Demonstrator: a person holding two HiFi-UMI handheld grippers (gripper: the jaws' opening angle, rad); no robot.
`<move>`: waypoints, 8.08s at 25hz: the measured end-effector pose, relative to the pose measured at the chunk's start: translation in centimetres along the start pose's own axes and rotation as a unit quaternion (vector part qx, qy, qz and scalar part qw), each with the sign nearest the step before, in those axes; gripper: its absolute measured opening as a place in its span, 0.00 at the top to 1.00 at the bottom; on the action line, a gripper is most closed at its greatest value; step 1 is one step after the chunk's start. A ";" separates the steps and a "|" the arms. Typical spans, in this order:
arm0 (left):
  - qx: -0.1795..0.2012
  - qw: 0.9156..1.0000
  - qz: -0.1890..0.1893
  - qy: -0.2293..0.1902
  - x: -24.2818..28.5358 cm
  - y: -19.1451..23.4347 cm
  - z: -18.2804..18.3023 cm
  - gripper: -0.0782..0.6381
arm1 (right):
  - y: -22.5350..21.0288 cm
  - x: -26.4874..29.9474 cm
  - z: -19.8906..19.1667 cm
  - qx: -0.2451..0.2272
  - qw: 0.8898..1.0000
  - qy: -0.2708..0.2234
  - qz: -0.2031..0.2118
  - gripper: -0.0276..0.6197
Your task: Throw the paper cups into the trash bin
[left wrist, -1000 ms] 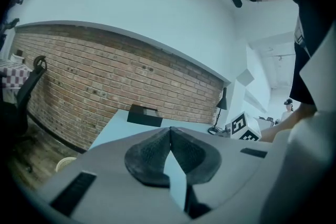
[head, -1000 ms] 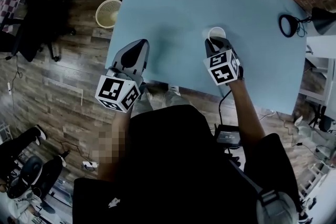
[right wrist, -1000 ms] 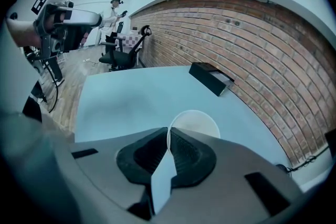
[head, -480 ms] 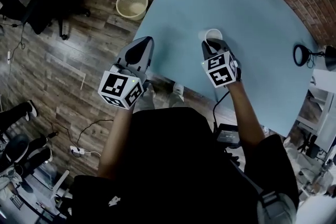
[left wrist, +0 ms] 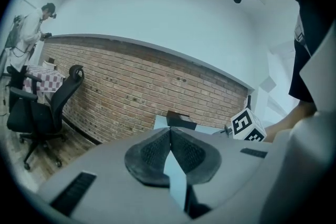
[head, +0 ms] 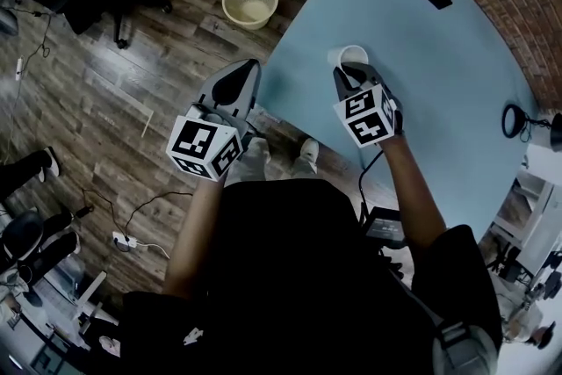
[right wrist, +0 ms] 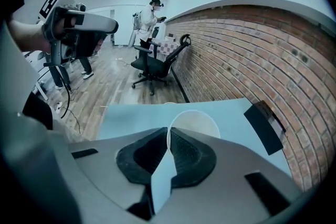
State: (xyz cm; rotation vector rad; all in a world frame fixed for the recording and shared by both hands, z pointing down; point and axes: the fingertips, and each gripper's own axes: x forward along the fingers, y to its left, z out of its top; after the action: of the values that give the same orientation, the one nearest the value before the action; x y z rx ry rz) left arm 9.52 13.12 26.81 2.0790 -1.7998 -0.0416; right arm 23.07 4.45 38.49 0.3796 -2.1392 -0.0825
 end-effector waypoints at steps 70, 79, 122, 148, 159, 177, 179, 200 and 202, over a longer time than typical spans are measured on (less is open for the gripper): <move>-0.028 0.999 0.012 0.031 0.8 30.1 4.2 0.88 | 6.0 19.8 27.9 -0.048 0.996 -0.044 0.068 0.92; -0.026 0.998 -0.007 0.063 4.1 32.3 4.5 0.88 | 3.7 22.8 28.6 -0.010 0.997 -0.036 0.073 0.92; -0.019 0.947 -0.212 0.243 21.7 42.8 -3.0 0.88 | -1.1 38.3 27.6 0.174 0.984 0.037 -0.005 0.92; 0.049 0.890 -0.312 0.330 27.3 48.3 -20.5 0.88 | 1.7 56.5 16.4 0.294 0.948 0.092 -0.076 0.92; 0.044 0.885 -0.301 0.353 27.7 52.4 -26.5 0.88 | 4.9 63.9 10.1 0.307 0.939 0.141 -0.071 0.92; 0.029 0.885 -0.288 0.365 28.7 55.3 -29.7 0.88 | 6.8 70.9 3.6 0.327 0.919 0.207 -0.075 0.92; 0.028 0.885 -0.282 0.369 28.7 55.9 -30.2 0.88 | 6.6 71.4 3.1 0.330 0.916 0.213 -0.084 0.92; 0.036 0.886 -0.272 0.375 30.3 54.0 -30.9 0.88 | 7.0 69.5 0.6 0.382 0.898 0.202 -0.075 0.79; 0.036 0.886 -0.270 0.375 30.2 53.4 -31.1 0.88 | 7.0 69.1 0.5 0.387 0.899 0.193 -0.076 0.79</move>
State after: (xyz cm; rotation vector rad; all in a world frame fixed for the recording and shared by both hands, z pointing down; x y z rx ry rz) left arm -27.29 -12.75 78.88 2.1503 -0.7554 0.6012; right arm -14.87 -9.68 94.91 0.9373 -1.6609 0.7204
